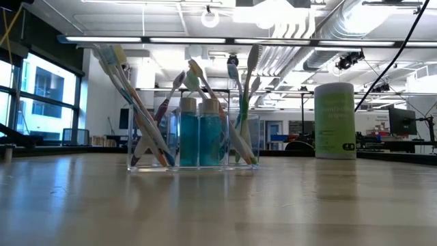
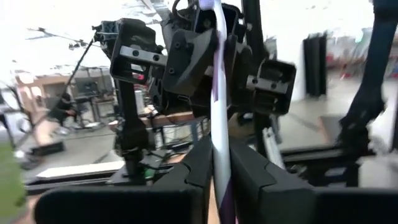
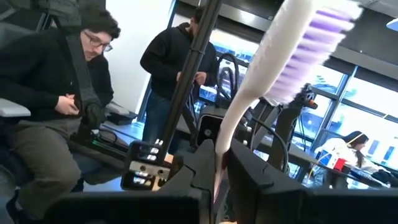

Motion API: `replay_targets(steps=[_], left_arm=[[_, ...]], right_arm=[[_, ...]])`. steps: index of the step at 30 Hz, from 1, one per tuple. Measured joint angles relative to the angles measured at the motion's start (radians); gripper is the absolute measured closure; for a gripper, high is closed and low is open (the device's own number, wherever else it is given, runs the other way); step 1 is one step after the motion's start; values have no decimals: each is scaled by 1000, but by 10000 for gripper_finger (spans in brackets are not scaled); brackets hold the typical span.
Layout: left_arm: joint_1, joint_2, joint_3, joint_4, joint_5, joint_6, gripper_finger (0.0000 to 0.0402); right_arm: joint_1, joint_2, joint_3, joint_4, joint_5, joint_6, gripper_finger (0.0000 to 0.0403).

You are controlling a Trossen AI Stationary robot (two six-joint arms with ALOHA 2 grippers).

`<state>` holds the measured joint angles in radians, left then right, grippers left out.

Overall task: Pick & Place toothbrushing station
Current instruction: Put the violet toothbrush into the transparent organizer

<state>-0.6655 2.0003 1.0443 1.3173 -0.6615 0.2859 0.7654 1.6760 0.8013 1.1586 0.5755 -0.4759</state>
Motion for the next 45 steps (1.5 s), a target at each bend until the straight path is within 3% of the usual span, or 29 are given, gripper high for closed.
replay_targets(steps=[6, 13, 16, 22, 27, 35, 45], left_arm=[[-24, 0, 0, 10, -11, 149, 275], [-91, 0, 0, 129, -194, 248, 208], [-127, 0, 0, 169, -283, 251, 203], [-130, 0, 0, 183, -332, 266, 201], [-139, 0, 0, 191, -405, 259, 201], [-185, 0, 0, 191, -565, 304, 201], [-217, -2, 0, 191, -636, 347, 201]], right_arm=[[14, -26, 0, -52, 61, 3, 387], [27, -146, 2, -352, 370, 127, 388], [0, -171, 0, -449, 381, 207, 388], [-23, -171, 0, -446, 346, 200, 388], [-68, -171, 0, -475, 474, 192, 388], [-172, -171, 0, -748, 500, 435, 388], [-292, -171, 0, -922, 337, 623, 388]])
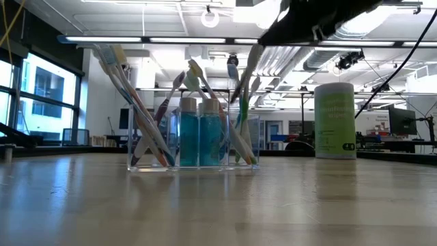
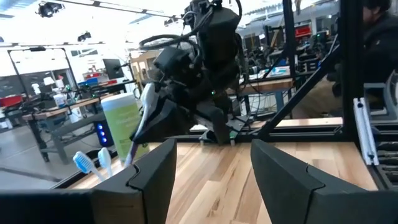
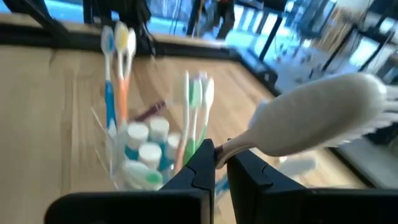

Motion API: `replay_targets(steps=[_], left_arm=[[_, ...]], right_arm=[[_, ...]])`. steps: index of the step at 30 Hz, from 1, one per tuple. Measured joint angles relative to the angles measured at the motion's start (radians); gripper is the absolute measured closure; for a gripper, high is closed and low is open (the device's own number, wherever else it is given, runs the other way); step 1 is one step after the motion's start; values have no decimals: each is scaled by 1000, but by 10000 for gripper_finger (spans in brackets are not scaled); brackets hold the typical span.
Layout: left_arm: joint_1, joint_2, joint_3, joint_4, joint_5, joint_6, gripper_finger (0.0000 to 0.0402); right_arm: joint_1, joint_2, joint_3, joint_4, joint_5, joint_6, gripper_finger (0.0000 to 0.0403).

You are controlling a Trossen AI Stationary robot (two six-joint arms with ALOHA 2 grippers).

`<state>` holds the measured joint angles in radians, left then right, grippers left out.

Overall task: Pick & Place toothbrushing station
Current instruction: Put the violet toothbrush into the transparent organizer

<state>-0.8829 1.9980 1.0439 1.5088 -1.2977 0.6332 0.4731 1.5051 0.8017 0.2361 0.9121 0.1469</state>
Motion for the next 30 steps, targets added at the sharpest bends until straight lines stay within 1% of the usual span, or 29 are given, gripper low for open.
replay_targets(steps=[4, 8, 12, 15, 20, 23, 27, 30], left_arm=[[0, 0, 0, 0, -18, 3, 201], [0, 0, 0, 0, -22, 3, 201], [0, -1, 0, 1, -22, 3, 201], [1, -1, 0, 0, -31, 3, 201], [1, -2, 0, 0, -40, 3, 201], [1, -2, 0, 0, -41, 3, 201], [1, -2, 0, 0, -43, 3, 201], [1, -2, 0, 0, -55, 12, 201]], right_arm=[[-49, 0, 0, -91, -87, 95, 388], [-94, 0, 0, -143, -181, 160, 388], [-127, 0, 0, -165, -241, 171, 388], [-156, 0, 12, -186, -320, 179, 388], [-198, 19, 84, -299, -385, 194, 388], [-222, 28, 128, -353, -451, 204, 388], [-247, 57, 168, -414, -482, 217, 388], [-267, 73, 175, -414, -519, 216, 388]])
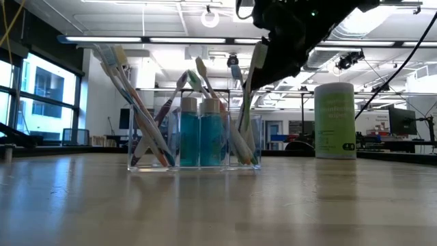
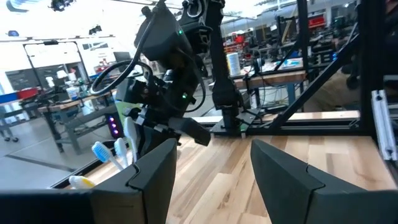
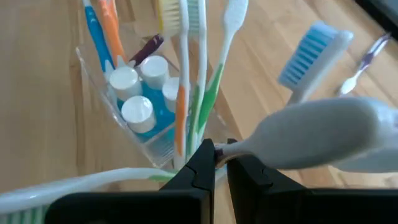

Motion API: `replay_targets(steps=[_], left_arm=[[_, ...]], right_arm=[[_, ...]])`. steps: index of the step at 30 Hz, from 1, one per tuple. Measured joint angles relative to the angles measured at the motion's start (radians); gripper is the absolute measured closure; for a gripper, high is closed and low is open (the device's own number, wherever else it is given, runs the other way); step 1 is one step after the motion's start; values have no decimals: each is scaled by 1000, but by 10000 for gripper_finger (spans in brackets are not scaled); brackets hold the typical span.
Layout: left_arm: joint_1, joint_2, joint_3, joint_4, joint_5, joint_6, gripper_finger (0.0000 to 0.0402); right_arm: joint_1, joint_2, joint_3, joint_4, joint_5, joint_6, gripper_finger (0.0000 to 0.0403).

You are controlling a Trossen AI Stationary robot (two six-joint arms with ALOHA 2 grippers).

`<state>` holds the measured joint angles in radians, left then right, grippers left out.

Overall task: Pick & Place toothbrushing station
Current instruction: Put the violet toothbrush into the transparent organizer

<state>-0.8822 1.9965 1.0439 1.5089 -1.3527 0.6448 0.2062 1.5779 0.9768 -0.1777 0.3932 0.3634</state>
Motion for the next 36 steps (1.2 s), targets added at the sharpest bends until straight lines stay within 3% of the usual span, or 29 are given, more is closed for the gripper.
replay_targets(steps=[5, 14, 18, 21, 29, 34, 36], left_arm=[[-5, -4, 0, 0, -45, 14, 201], [-28, -21, 0, 4, -89, 37, 201], [-40, -27, 1, 7, -92, 39, 202], [-49, -41, 1, 7, -106, 52, 202], [-48, -137, 1, 7, -118, 150, 202], [10, -159, 1, 7, -23, 417, 202], [43, -160, 1, 5, -30, 517, 202]], right_arm=[[-20, 23, -1, 3, -32, 6, 376], [-19, 21, -1, 35, -26, 6, 256], [-12, 7, -1, 55, -2, -38, 221], [7, -10, 21, 59, 49, -94, 215], [84, -104, 136, -8, 52, -289, 225], [101, -183, 141, -32, 75, -369, 225], [103, -213, 139, -88, 114, -377, 225]])
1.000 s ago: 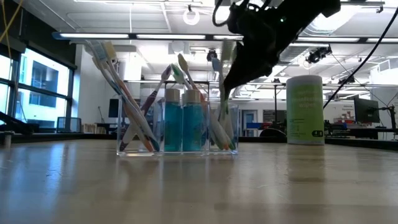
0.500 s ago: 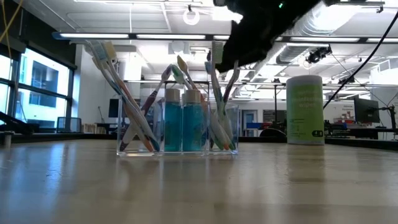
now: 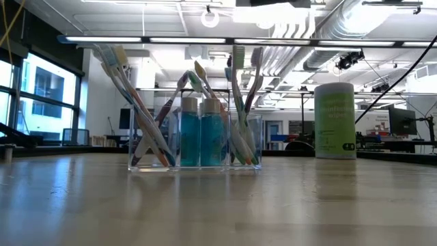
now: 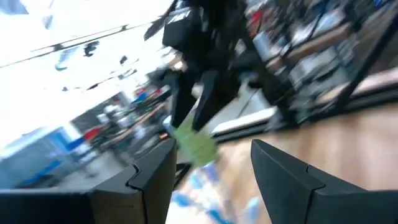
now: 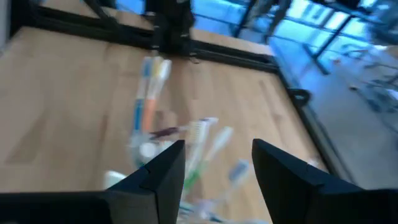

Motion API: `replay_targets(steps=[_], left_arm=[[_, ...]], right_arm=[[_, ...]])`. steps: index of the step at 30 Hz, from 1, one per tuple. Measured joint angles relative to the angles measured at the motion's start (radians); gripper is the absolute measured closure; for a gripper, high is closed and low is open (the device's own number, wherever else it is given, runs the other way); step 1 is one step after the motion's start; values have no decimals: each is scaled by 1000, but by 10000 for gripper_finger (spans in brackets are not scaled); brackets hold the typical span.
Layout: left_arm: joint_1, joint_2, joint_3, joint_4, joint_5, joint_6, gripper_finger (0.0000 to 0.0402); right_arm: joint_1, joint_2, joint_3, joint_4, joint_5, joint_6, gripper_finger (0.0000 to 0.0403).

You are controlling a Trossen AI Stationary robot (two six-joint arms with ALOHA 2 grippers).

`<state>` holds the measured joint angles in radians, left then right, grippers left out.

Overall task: Pick & Place toothbrushing station
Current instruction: Put the violet toothbrush into the transparent organizer

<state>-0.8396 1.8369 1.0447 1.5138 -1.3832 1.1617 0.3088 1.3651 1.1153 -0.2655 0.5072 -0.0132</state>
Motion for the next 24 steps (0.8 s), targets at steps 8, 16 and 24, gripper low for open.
replay_targets(steps=[8, 16, 24], left_arm=[[172, 7, 0, -2, -27, 114, 202], [314, -41, -1, 1, 63, 441, 202], [507, -73, -1, 17, 9, 739, 202]], right_arm=[[-12, -61, 0, -189, 159, -21, 225], [-74, -102, 0, -256, 326, -70, 225], [-158, -160, 0, -299, 297, -58, 225]])
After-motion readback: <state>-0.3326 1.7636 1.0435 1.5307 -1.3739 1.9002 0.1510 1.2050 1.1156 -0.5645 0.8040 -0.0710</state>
